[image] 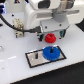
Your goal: Insert the blue gear onto the right peg, followed by the red gear
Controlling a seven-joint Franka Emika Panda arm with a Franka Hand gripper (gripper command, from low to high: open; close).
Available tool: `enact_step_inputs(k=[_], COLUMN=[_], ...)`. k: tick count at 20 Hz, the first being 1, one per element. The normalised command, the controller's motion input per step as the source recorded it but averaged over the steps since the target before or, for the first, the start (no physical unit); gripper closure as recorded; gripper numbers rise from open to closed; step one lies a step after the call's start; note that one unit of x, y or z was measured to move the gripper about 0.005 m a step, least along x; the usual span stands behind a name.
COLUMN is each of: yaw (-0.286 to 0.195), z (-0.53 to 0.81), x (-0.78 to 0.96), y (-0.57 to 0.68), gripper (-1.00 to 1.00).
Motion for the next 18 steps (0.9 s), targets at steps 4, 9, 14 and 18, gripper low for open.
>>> enact_step_inputs(k=[4, 9, 14, 18], yaw=[0.000, 0.000, 0.000, 0.000], z=[-0.23, -0.08, -0.01, 0.04], x=[-0.16, -0.14, 0.00, 0.01], y=[0.06, 0.03, 0.00, 0.02], gripper=[-1.00, 1.00, 1.00, 1.00])
